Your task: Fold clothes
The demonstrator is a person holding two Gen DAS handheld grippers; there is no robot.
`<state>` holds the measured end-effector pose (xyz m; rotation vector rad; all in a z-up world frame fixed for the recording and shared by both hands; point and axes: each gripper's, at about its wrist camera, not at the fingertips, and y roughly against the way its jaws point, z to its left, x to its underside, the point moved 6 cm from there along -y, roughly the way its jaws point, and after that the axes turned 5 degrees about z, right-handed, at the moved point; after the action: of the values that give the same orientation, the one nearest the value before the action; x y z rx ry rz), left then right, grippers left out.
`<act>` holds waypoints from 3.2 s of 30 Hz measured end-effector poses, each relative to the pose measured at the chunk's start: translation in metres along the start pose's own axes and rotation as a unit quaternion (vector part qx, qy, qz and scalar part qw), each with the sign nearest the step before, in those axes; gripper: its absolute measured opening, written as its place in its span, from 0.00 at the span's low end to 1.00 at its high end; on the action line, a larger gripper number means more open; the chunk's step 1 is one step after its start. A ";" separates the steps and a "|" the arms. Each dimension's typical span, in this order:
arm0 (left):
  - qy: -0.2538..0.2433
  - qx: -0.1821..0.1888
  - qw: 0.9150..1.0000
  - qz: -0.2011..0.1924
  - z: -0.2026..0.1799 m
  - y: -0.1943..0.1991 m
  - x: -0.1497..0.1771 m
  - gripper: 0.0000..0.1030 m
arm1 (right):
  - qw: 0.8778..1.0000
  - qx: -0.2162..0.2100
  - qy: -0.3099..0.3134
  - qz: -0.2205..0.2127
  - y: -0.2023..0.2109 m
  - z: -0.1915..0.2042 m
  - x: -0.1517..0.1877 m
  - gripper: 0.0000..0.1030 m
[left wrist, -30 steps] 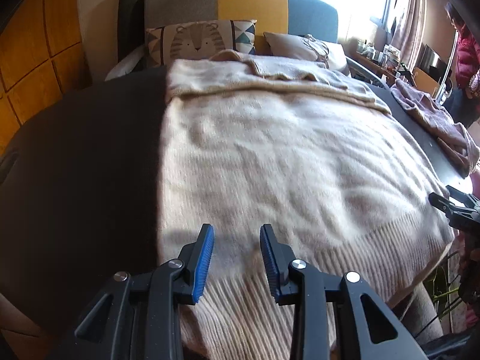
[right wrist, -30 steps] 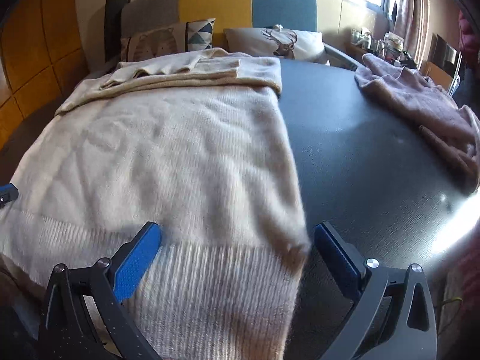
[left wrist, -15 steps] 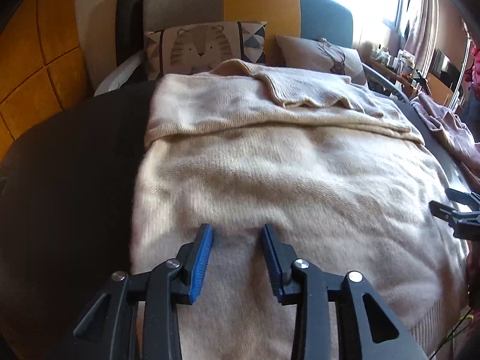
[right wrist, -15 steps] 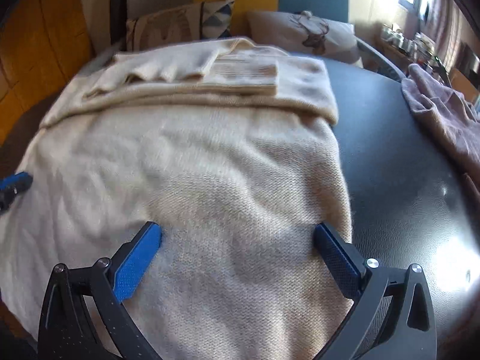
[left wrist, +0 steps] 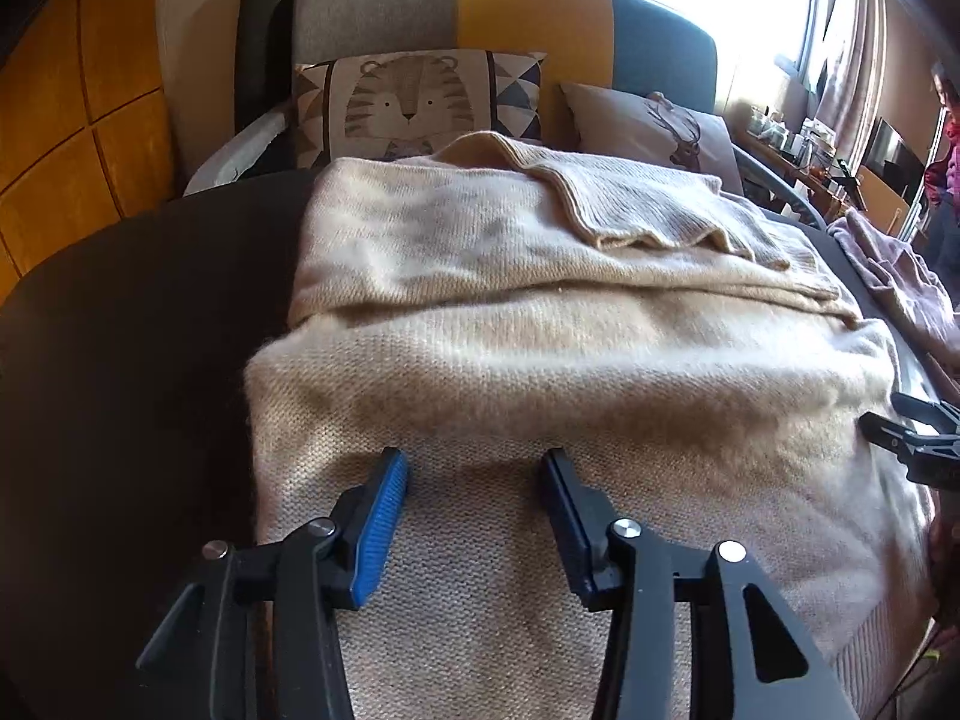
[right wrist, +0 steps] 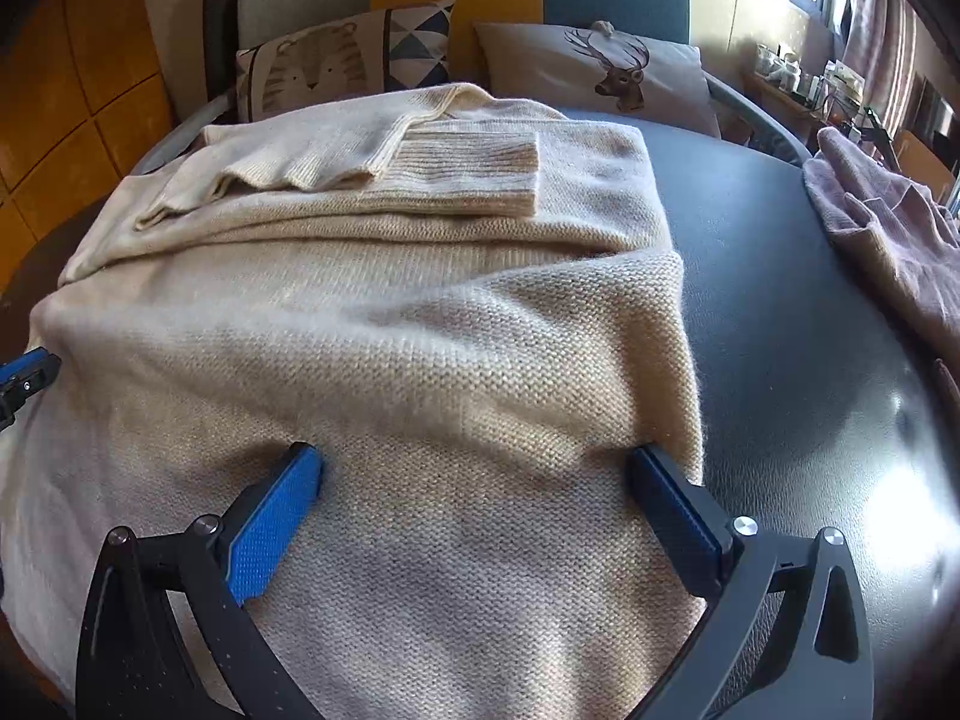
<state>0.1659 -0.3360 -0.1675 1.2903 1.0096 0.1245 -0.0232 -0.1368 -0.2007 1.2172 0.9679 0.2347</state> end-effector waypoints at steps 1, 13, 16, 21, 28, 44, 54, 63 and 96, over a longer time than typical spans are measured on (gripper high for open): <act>0.000 0.000 1.000 0.000 0.000 0.002 0.003 0.46 | 1.000 0.000 0.000 0.000 0.000 0.000 0.000 1.00; 0.003 -0.011 1.000 0.016 0.017 0.051 0.071 0.46 | 0.999 0.008 0.024 -0.040 0.062 0.007 0.063 1.00; 0.009 -0.016 1.000 0.014 0.023 0.063 0.086 0.46 | 0.999 0.014 0.036 -0.031 0.064 0.008 0.092 1.00; 0.002 -0.022 1.000 0.010 0.028 0.070 0.099 0.46 | 0.999 0.002 0.016 -0.042 0.063 0.003 0.103 1.00; 0.027 -0.011 1.000 0.007 0.042 0.079 0.112 0.46 | 0.999 0.004 0.010 -0.053 0.063 0.004 0.105 1.00; 0.074 0.059 0.995 0.023 0.066 0.119 0.164 0.46 | 0.998 0.005 0.005 -0.057 0.066 0.002 0.107 1.00; 0.015 0.176 0.983 0.040 0.014 0.116 0.162 0.46 | 0.999 0.012 -0.003 -0.032 0.060 0.000 0.100 1.00; -0.031 0.255 0.966 0.039 -0.018 0.143 0.155 0.45 | 0.999 0.014 -0.006 -0.046 0.060 0.000 0.101 1.00; 0.064 0.293 0.951 0.071 0.015 0.112 0.169 0.45 | 0.998 0.016 -0.006 -0.054 0.060 0.003 0.101 1.00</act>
<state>0.3250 -0.2092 -0.1682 1.9192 1.1072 0.0161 0.0587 -0.0526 -0.1992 1.1895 1.0279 0.1271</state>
